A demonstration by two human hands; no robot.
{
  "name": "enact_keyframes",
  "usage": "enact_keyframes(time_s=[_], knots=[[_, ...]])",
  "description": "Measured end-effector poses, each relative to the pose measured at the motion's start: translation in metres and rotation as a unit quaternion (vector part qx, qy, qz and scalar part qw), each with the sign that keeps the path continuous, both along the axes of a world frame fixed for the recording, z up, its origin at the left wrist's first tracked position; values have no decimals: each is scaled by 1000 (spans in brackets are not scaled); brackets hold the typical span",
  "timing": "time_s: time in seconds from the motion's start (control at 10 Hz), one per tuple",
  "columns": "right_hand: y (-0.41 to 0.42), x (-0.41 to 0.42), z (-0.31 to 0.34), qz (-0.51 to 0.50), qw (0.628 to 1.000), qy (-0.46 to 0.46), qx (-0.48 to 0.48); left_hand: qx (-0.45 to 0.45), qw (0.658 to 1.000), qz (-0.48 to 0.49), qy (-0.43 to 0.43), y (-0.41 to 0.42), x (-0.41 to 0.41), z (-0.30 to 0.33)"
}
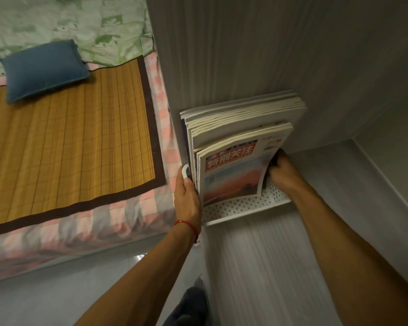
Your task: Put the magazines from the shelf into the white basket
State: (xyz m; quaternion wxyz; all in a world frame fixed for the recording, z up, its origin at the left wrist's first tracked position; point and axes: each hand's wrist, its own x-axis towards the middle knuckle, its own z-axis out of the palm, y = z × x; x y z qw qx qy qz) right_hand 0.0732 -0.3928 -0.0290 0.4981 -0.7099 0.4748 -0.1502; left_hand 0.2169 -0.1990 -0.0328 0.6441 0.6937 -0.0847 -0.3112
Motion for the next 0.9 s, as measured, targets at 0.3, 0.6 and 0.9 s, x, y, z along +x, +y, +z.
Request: enact_keyframes(time_s=[0.3,0.6,0.9], knots=[[30,-7,8,-25,991,-19,-130,64,998,-11,-11,1,0,7],[38,9,68,-67,980,-186,-34,-109,977,-159,-85,18,-19,88],[33,-3,88,6,991,-135,8,-110,968,-196,-111,19,-17,108]])
